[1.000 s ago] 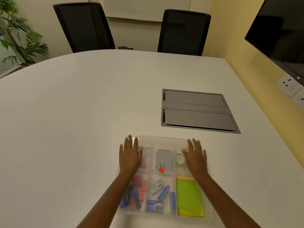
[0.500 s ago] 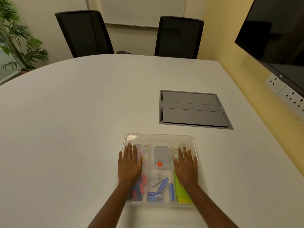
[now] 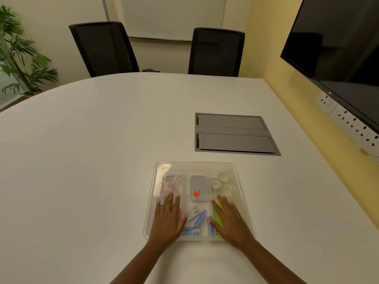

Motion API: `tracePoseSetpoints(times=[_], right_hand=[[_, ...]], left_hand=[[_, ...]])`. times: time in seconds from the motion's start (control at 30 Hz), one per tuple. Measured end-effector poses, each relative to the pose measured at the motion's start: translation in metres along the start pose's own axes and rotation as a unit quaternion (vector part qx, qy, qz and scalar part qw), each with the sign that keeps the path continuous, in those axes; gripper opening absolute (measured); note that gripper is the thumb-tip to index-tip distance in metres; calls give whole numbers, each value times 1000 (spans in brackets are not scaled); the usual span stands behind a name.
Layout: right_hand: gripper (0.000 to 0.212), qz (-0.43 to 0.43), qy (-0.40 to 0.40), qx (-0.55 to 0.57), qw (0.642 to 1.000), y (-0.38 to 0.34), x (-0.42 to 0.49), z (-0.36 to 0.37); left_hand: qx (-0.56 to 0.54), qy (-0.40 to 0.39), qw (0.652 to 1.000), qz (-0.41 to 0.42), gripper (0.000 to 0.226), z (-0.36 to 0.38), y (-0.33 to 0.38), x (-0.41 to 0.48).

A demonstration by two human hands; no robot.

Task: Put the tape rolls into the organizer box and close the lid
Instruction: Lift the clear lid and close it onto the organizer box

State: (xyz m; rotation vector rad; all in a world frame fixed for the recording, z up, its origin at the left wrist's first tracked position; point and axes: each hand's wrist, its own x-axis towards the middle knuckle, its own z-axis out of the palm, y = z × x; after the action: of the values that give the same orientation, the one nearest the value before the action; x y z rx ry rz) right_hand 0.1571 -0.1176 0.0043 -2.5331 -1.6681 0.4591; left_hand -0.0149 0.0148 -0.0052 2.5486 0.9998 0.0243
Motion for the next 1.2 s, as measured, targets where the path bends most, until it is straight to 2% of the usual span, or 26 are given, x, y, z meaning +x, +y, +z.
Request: tracePoseSetpoints(times=[0.1, 0.23, 0.4, 0.53, 0.63, 0.83, 0.9, 1.07, 1.2], right_hand=[[77, -36, 3, 15, 999, 0, -13, 4], [102, -66, -13, -12, 998, 4, -17, 3], [106, -65, -19, -30, 997, 6, -8, -2], [111, -45, -2, -47, 998, 9, 9, -10], [101, -15, -2, -48, 999, 10, 21, -12], [129, 41, 10, -44, 998, 10, 36, -16], [128, 54, 6, -43, 998, 11, 41, -18], [105, 68, -7, -37, 997, 12, 46, -20], [138, 62, -15, -40, 997, 11, 46, -24]], left_hand=[[25, -11, 999, 16, 91, 8, 2, -11], [34, -9, 999, 11, 93, 13, 1, -11], [44, -4, 999, 17, 101, 8, 4, -2], [64, -4, 998, 2, 112, 0, 10, 16], [70, -3, 997, -12, 117, -6, 13, 30], [55, -6, 998, -33, 128, -16, 23, 49], [52, -6, 998, -40, 130, -17, 26, 53], [50, -13, 997, -56, 132, -18, 30, 57], [54, -15, 997, -54, 132, -19, 30, 57]])
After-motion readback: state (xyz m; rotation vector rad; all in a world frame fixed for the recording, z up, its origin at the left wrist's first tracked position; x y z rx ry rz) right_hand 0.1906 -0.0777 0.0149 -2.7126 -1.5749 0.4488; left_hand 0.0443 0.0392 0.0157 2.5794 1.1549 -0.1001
